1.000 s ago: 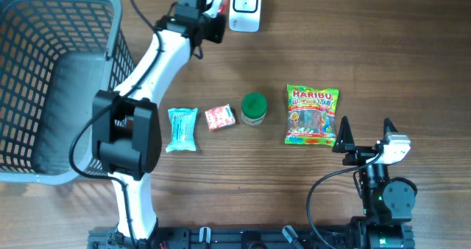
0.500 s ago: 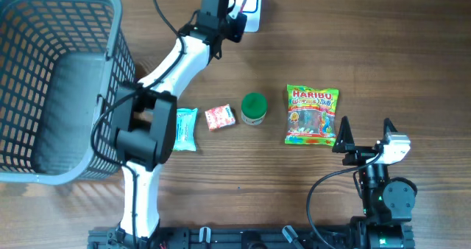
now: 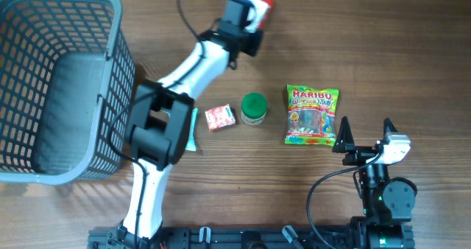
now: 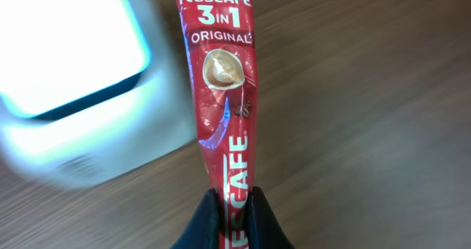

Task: Scan the item barcode
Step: 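Carry the stick right and drop it right of the Haribo bag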

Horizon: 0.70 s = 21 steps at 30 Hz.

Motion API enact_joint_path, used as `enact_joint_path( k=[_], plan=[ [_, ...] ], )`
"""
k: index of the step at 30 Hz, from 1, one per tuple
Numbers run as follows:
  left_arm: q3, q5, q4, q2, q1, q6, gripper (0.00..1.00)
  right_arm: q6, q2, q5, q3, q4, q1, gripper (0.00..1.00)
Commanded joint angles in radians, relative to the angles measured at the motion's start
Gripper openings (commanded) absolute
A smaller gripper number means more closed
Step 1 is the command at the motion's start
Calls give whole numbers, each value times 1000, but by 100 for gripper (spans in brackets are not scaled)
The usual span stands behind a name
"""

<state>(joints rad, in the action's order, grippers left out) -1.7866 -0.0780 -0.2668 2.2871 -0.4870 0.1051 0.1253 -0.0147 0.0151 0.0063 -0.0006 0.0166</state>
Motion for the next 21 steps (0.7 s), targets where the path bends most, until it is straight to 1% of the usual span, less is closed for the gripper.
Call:
enact_joint_path(
  k=[1,4,6,9,11,16,17,18,19,20,21],
  plan=[
    [-33,-31,45,-23,-117,-154,4,-14,5,8,-1,3,-4,100],
    [-33,-97,104,-4,-167,-362,4,-14,5,8,-1,3,-4,100],
    [-33,-222,156,20,-191,-472,4,-14,5,8,-1,3,-4,100],
    [-33,-290,229,66,-240,-553,4,-14,5,8,-1,3,-4,100],
    [-33,-293,258,87,-280,-586,4,-14,5,8,-1,3,-4,100],
    [-33,-291,306,129,-399,-615,4,-14,5,8,-1,3,-4,100],
    [-33,-279,303,131,-416,-615,8,-14,5,8,-1,3,-4,100],
    [-33,-256,298,131,-426,-614,49,-14,5,8,-1,3,-4,100],
    [-34,-256,306,128,-424,-615,100,-14,5,8,-1,3,-4,100],
    [-34,-259,304,120,-412,-614,100,-14,5,8,-1,3,-4,100],
    [-34,-272,274,90,-373,-573,100,-14,5,8,-1,3,-4,100]
  ],
)
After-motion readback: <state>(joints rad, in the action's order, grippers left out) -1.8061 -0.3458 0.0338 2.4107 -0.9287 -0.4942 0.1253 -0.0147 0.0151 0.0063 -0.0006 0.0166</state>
